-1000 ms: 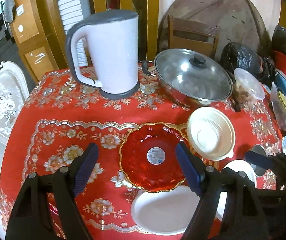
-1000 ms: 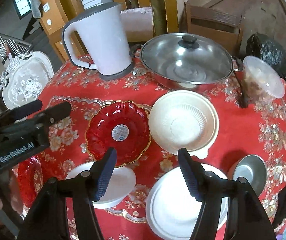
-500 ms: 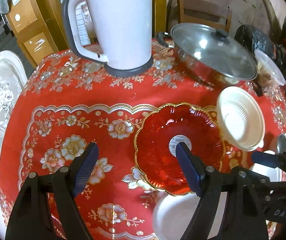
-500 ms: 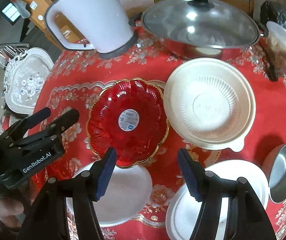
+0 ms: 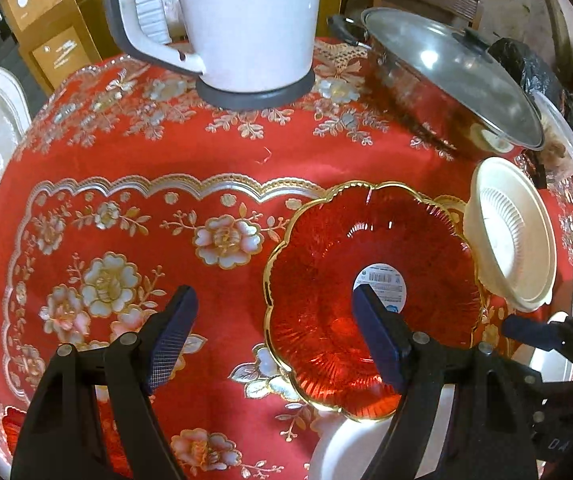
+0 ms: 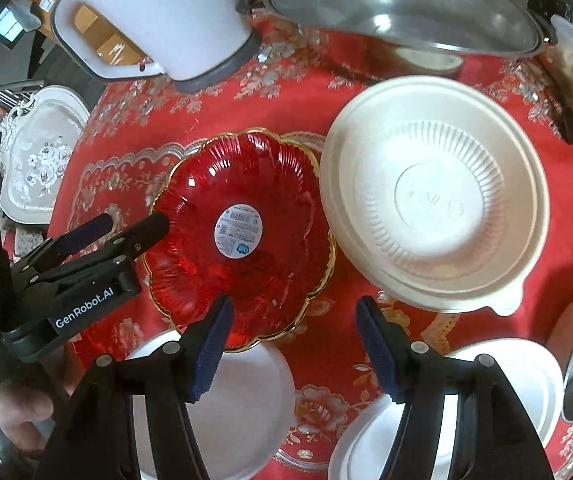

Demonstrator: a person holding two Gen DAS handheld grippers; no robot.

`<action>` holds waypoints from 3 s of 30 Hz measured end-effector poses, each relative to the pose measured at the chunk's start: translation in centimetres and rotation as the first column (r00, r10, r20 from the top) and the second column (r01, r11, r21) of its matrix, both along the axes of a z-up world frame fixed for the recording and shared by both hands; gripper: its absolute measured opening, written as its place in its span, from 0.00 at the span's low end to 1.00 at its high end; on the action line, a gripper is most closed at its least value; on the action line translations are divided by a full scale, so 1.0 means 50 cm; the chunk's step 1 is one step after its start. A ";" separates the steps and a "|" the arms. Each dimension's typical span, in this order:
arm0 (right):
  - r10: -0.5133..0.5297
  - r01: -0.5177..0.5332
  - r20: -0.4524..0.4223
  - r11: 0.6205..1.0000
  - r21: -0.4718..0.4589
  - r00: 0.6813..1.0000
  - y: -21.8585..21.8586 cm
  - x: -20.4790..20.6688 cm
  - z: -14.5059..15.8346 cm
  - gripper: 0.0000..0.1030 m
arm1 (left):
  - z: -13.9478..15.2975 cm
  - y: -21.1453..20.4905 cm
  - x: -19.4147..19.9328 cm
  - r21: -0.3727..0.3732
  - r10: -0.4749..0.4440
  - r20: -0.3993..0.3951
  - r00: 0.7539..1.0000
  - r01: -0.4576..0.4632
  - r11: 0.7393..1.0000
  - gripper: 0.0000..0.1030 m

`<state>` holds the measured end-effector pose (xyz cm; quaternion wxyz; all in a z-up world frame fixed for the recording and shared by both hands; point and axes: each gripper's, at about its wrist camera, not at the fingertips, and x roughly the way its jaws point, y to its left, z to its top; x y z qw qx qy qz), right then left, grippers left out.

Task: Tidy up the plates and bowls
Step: 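Move the left gripper to the small red plate with the sticker, then grasp the small red plate rim with the left gripper and lift, then carry the small red plate and lower it onto the large red plate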

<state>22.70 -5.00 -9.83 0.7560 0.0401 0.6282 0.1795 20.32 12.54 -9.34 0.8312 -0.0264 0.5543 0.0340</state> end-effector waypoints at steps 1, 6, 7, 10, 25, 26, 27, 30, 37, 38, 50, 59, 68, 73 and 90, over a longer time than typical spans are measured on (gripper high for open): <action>0.000 0.000 -0.007 1.000 -0.001 1.000 0.001 0.002 -0.004 0.63 | -0.004 -0.001 0.002 -0.001 -0.003 -0.004 1.000 0.003 1.000 0.77; 0.019 -0.019 -0.014 1.000 -0.009 1.000 0.012 0.009 -0.016 0.63 | -0.020 -0.007 0.015 -0.005 -0.012 -0.023 1.000 0.012 1.000 0.77; 0.019 -0.019 -0.013 1.000 -0.010 1.000 0.013 0.011 -0.018 0.63 | -0.023 -0.008 0.016 -0.004 -0.012 -0.026 1.000 0.012 1.000 0.77; 0.013 -0.013 -0.014 1.000 -0.008 1.000 0.016 0.014 -0.025 0.63 | -0.033 -0.009 0.021 -0.005 -0.011 -0.034 0.999 0.011 1.000 0.77; -0.015 0.015 -0.019 1.000 -0.007 1.000 0.027 0.023 -0.052 0.38 | -0.058 -0.021 0.034 0.017 -0.021 -0.060 0.998 0.022 1.000 0.77; -0.016 0.016 -0.021 1.000 -0.004 1.000 0.026 0.024 -0.054 0.37 | -0.060 -0.021 0.036 0.021 -0.023 -0.064 0.998 0.025 0.999 0.77; -0.016 0.016 -0.023 1.000 -0.003 1.000 0.026 0.024 -0.055 0.35 | -0.062 -0.020 0.038 0.022 -0.027 -0.071 0.997 0.029 0.999 0.77; -0.017 0.017 -0.022 1.000 0.002 1.000 0.023 0.024 -0.059 0.23 | -0.069 -0.021 0.040 0.014 -0.038 -0.087 0.996 0.039 0.999 0.77; -0.023 0.025 -0.034 0.998 0.057 0.999 0.018 0.024 -0.064 0.15 | -0.076 -0.021 0.041 -0.016 -0.038 -0.104 0.994 0.036 0.999 0.52; -0.025 0.027 -0.032 0.998 0.063 0.999 0.017 0.024 -0.064 0.15 | -0.075 -0.019 0.041 -0.015 -0.036 -0.102 0.994 0.034 0.999 0.48; -0.026 0.027 -0.013 0.998 0.060 1.000 0.003 0.018 -0.048 0.14 | -0.063 0.027 0.031 -0.053 0.020 -0.088 0.996 -0.024 0.998 0.21; -0.029 0.028 0.020 0.998 0.060 0.999 -0.006 0.008 -0.022 0.14 | -0.040 0.040 0.021 -0.098 0.027 -0.067 0.997 -0.033 0.995 0.15; -0.003 -0.002 0.071 0.998 0.063 0.997 0.008 -0.009 0.024 0.14 | 0.021 0.040 -0.006 -0.107 0.041 -0.024 0.999 -0.043 0.993 0.13; 0.009 -0.016 0.098 0.997 0.070 0.995 0.018 -0.026 0.055 0.14 | 0.050 0.055 -0.030 -0.111 0.055 0.000 0.998 -0.055 0.992 0.13; 0.122 -0.137 0.184 0.988 0.068 0.975 0.125 -0.112 0.163 0.14 | 0.144 0.153 -0.174 -0.120 0.166 0.087 0.982 -0.155 0.981 0.13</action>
